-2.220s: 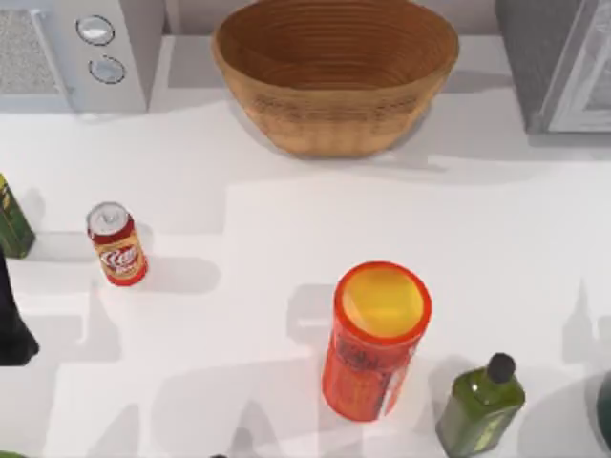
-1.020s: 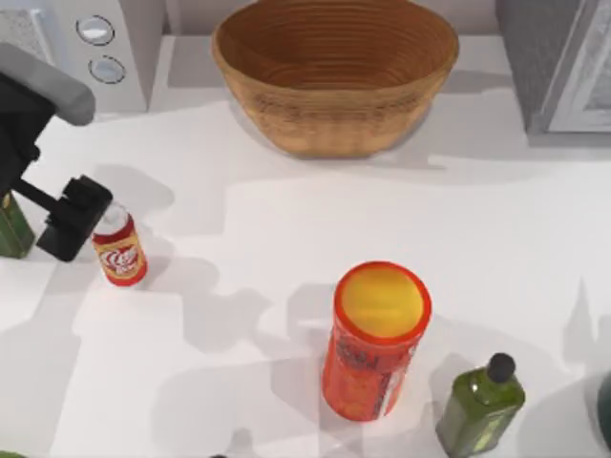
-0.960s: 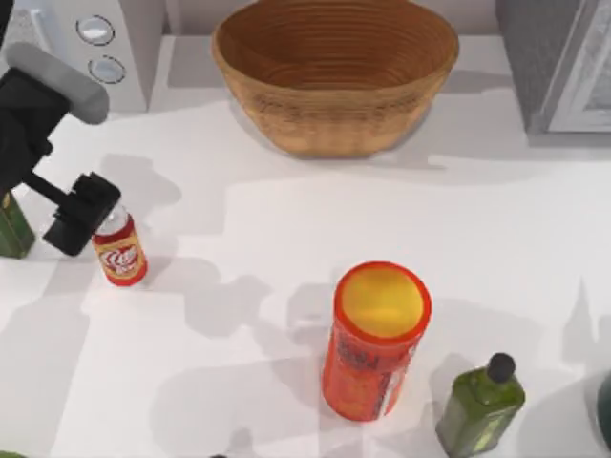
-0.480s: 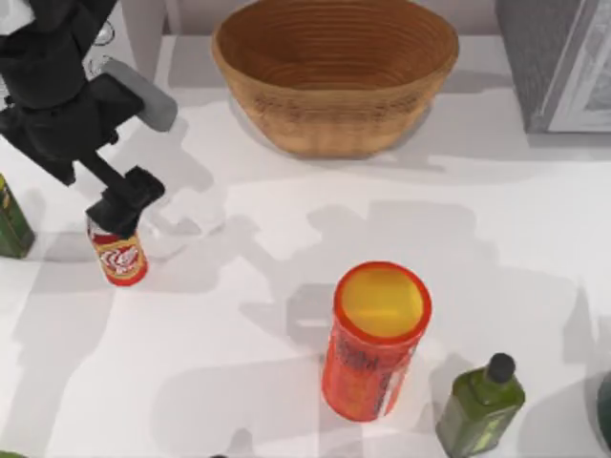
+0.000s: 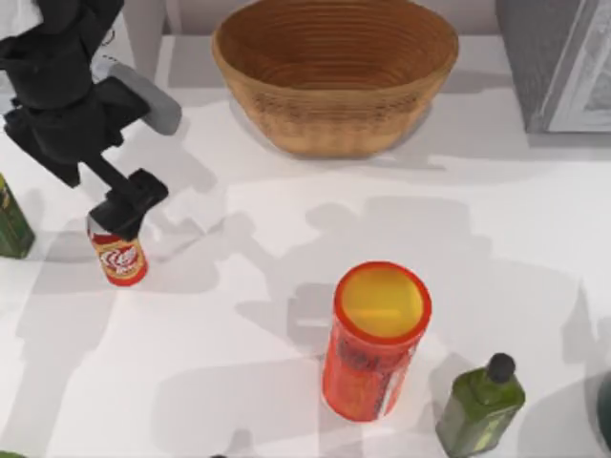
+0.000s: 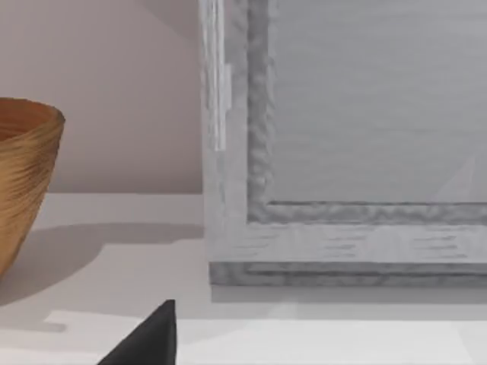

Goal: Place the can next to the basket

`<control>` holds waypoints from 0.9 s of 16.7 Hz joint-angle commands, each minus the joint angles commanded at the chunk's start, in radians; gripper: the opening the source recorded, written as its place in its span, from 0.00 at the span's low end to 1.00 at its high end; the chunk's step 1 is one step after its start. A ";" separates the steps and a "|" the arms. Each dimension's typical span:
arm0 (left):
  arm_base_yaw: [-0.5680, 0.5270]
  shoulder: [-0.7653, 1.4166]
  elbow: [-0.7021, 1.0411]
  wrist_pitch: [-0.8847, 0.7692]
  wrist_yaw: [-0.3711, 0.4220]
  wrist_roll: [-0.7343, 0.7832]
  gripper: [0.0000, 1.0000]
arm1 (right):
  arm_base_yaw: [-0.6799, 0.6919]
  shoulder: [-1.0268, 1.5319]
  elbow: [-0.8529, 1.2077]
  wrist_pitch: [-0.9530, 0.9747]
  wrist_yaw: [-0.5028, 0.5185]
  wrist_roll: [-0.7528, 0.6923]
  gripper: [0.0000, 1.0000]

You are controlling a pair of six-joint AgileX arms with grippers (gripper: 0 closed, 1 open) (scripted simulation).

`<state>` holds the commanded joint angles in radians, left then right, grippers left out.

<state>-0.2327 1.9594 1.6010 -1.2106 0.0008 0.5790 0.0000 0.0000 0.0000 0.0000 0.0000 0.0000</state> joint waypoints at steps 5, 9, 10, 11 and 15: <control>0.000 0.027 -0.089 0.116 0.000 0.000 1.00 | 0.000 0.000 0.000 0.000 0.000 0.000 1.00; 0.000 0.047 -0.154 0.202 0.000 0.000 1.00 | 0.000 0.000 0.000 0.000 0.000 0.000 1.00; 0.000 0.048 -0.157 0.206 0.000 0.000 1.00 | 0.000 0.000 0.000 0.000 0.000 0.000 1.00; 0.000 0.048 -0.157 0.206 0.000 0.000 1.00 | 0.000 0.000 0.000 0.000 0.000 0.000 1.00; 0.000 0.048 -0.157 0.206 0.000 0.000 0.85 | 0.000 0.000 0.000 0.000 0.000 0.000 1.00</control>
<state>-0.2329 2.0078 1.4440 -1.0050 0.0012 0.5793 0.0000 0.0000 0.0000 0.0000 0.0000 0.0000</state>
